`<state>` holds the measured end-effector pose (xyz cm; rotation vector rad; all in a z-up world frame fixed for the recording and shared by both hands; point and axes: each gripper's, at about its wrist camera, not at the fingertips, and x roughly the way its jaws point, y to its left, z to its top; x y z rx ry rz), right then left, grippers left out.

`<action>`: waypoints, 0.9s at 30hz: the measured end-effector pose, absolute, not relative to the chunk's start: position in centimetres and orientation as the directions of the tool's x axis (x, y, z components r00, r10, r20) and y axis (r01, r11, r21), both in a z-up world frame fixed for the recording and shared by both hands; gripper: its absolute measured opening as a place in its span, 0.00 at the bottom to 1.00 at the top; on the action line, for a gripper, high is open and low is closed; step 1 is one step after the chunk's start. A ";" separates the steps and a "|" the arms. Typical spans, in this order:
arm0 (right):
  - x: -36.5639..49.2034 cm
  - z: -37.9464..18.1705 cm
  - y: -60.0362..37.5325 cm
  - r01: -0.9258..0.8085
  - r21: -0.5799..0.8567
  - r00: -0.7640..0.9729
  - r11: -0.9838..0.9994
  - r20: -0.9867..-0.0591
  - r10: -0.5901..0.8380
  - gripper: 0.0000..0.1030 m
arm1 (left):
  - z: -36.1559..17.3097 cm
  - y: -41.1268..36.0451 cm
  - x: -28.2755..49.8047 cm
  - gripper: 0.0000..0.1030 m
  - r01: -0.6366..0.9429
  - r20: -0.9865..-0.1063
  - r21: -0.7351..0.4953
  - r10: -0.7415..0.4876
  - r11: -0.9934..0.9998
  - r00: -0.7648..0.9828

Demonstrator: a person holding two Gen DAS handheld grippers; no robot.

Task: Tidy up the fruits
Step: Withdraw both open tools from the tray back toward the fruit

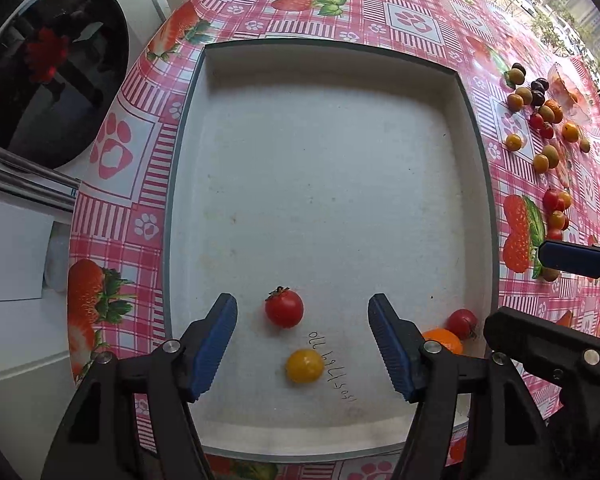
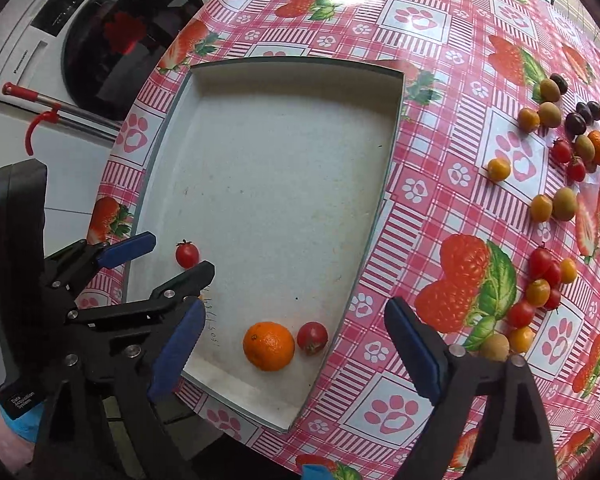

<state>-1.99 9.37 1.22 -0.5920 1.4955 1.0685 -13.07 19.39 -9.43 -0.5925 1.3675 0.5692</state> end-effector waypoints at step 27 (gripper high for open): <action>12.7 -0.5 -6.9 -0.536 0.208 -0.108 0.818 -0.978 0.178 0.91 | -5.3 12.4 1.0 0.67 -0.442 -0.984 -0.037 0.043 0.896 0.170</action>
